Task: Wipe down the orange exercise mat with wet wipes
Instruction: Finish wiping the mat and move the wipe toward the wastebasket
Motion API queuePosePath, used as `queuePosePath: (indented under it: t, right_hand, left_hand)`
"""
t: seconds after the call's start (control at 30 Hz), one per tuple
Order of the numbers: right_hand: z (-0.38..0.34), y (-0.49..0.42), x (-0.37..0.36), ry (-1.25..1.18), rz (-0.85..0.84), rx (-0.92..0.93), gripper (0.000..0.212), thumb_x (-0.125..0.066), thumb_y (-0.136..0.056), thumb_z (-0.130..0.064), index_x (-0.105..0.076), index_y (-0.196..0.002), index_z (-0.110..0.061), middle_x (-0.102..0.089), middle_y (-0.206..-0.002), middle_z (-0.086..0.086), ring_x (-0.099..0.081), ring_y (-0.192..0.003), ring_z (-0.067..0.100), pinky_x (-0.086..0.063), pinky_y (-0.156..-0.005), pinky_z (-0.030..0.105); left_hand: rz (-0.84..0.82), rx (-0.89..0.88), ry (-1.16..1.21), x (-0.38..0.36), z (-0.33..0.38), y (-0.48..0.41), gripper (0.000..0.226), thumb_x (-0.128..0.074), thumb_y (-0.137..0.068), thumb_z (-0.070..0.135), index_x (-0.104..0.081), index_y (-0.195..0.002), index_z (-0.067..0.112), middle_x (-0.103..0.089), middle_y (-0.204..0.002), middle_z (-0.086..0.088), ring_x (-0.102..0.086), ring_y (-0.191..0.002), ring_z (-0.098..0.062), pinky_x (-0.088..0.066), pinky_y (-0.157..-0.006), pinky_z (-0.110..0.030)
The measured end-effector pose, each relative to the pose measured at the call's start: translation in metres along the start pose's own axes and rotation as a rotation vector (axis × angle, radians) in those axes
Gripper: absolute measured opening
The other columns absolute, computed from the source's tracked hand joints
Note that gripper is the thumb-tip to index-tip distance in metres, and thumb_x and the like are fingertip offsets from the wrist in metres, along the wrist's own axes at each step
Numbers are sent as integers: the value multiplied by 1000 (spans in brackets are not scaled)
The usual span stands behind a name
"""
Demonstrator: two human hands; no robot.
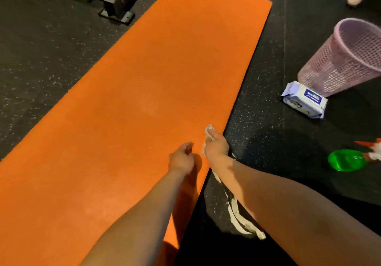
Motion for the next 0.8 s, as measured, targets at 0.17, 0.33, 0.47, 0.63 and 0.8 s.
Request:
queuePosePath:
  t: [0.17, 0.33, 0.47, 0.63, 0.8]
  right_hand:
    - [5, -34, 7, 51, -37, 6, 35, -52, -104, -11, -65, -135, -21, -53, -149, 1, -50, -136, 24, -41, -114, 35]
    - [-47, -37, 0, 4, -94, -30, 35, -55, -103, -13, -65, -135, -22, -52, -150, 0, -52, -134, 23, -44, -111, 36]
    - [-113, -24, 38, -76, -54, -112, 34, -54, -102, -13, -64, -133, -22, -56, -144, 2, -55, -128, 25, -48, -106, 42]
    - [-208, -13, 129, -183, 3, -260, 28, -55, -101, -15, -62, -128, -19, -67, -120, 9, -65, -107, 28, -56, -91, 46]
    - [-315, 11, 227, -193, 3, -268, 24, -55, -99, -10, -66, -119, -9, -68, -116, 13, -65, -98, 25, -51, -78, 35]
  left_hand:
    - [53, 29, -73, -7, 12, -13, 44, -54, -97, 33, -52, -141, 36, -61, -138, 5, -59, -122, -23, -50, -99, -38]
    - [32, 89, 120, 4, 71, -2, 43, -51, -105, 24, -47, -148, 24, -52, -143, -1, -62, -106, -23, -52, -83, -36]
    - [-20, 94, 171, 7, 157, 22, 34, -51, -105, 24, -53, -139, 24, -69, -120, -12, -67, -84, -19, -51, -68, -35]
    - [20, 132, 134, 3, 286, 68, 22, -56, -103, 26, -63, -123, 21, -72, -104, -5, -71, -87, -25, -56, -75, -43]
    - [69, 201, 186, -2, 417, 120, 13, -65, -95, 23, -66, -107, 19, -72, -100, -8, -69, -86, -32, -53, -71, -42]
Point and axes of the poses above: each hand's wrist, its own y-axis away from the middle knuckle, its own x-axis out of the back of the hand, z = x × y, the point moved 2 cm from there along -y, towards the middle knuckle
